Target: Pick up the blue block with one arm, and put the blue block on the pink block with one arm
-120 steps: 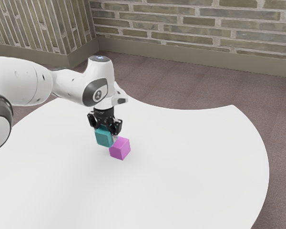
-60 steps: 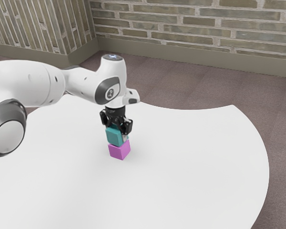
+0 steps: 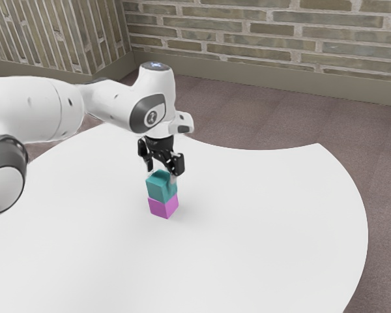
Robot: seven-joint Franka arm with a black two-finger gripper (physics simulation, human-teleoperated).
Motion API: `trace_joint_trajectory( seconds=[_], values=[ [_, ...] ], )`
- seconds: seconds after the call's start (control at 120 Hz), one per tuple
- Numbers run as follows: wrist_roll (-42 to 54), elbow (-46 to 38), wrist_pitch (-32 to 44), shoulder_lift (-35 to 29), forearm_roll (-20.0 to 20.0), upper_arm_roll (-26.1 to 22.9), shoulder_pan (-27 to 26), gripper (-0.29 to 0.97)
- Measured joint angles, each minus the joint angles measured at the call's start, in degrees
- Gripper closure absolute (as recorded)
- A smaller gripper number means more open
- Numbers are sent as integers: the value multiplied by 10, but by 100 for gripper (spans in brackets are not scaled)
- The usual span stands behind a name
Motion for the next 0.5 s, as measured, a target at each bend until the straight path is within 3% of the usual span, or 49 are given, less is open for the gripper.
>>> trace_joint_trajectory(
  seconds=[0.1, 0.283, 0.5],
  values=[
    [4, -1, -17, -41, 1, 38, -44, 3],
    [10, -6, -81, -164, 21, 45, -81, 1],
    [14, 24, -187, -295, 91, 41, -84, 0]
  ],
)
